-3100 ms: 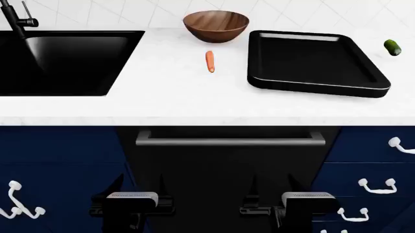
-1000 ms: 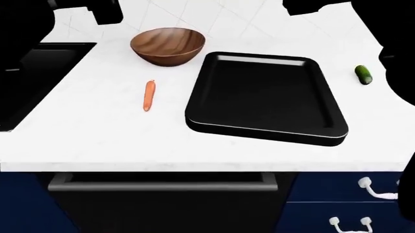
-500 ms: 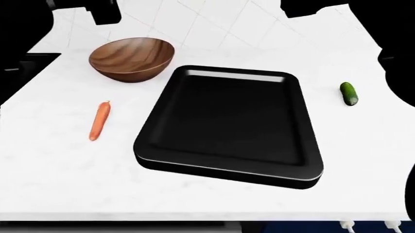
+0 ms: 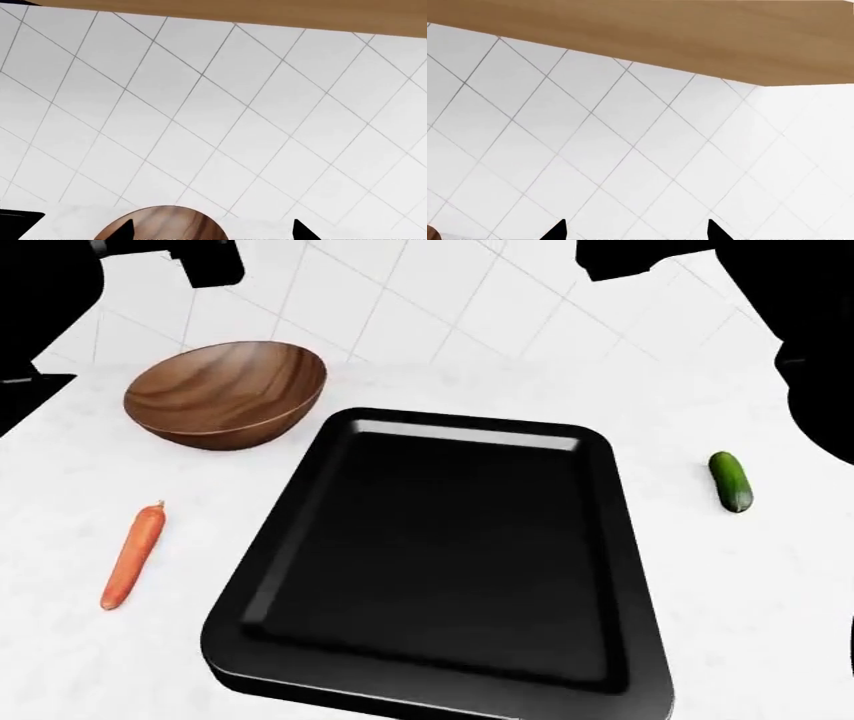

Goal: Place the two vegetables and bowl onto the tray for setting up a vegetable dip station.

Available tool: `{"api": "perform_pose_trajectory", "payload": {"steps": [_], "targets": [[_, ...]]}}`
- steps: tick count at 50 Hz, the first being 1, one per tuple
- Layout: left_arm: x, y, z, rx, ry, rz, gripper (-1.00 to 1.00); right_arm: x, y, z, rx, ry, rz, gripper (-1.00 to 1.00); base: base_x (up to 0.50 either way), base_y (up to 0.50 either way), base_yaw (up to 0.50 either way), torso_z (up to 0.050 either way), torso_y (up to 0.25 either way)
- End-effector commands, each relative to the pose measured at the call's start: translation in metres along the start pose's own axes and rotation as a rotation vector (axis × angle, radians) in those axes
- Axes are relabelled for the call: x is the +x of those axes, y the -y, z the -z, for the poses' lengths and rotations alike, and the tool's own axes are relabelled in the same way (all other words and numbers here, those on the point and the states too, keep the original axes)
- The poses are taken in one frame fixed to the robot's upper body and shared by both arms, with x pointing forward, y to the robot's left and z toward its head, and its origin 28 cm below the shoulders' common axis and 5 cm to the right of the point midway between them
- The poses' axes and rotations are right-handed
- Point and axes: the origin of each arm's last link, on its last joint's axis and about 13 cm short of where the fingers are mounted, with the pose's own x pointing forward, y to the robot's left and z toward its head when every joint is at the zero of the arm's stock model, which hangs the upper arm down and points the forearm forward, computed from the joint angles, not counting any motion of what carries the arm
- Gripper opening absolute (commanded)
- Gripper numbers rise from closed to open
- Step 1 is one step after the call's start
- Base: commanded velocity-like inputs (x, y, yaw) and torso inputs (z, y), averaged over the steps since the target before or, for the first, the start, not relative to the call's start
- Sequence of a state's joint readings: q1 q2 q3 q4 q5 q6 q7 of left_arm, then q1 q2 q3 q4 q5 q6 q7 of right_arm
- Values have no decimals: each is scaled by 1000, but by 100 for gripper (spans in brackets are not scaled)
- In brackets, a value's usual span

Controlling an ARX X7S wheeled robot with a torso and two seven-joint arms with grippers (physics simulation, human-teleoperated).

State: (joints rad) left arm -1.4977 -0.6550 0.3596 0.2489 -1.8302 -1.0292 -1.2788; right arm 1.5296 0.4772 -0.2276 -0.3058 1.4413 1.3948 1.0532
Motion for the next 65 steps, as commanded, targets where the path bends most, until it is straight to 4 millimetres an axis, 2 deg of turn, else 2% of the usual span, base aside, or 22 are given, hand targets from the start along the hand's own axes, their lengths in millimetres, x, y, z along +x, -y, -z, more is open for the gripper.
{"api": "perform_pose_trajectory", "payload": {"steps": [1, 9, 21, 33, 44, 48, 55, 60, 65], "targets": [[0, -1, 0, -1, 4, -3, 100, 0, 0, 0, 0, 6, 14, 100, 0, 0, 0, 0, 0], [0, -1, 0, 0, 2, -1, 100, -1, 0, -3, -2, 50, -18, 100, 96, 0, 0, 0, 0], [1, -1, 0, -2, -2, -5, 100, 1, 3, 6, -35, -103, 125, 100, 83, 0, 0, 0, 1], [2, -6, -2, -20, 3, -24, 100, -18, 24, 20, 28, -231, 250, 100, 0, 0, 0, 0, 0], [2, -8, -2, -23, 3, -32, 100, -31, 36, 35, 61, -352, 275, 100, 0, 0, 0, 0, 0], [2, -8, -2, -26, 2, -34, 100, -34, 41, 41, 102, -447, 279, 100, 0, 0, 0, 0, 0], [3, -9, -2, -27, -1, -36, 100, -38, 51, 51, 102, -490, 307, 100, 0, 0, 0, 0, 0], [2, -9, -2, -27, -2, -37, 100, -42, 59, 62, 111, -528, 325, 100, 0, 0, 0, 0, 0], [2, -9, -2, -25, -1, -38, 100, -37, 61, 77, 118, -563, 321, 100, 0, 0, 0, 0, 0]]}}
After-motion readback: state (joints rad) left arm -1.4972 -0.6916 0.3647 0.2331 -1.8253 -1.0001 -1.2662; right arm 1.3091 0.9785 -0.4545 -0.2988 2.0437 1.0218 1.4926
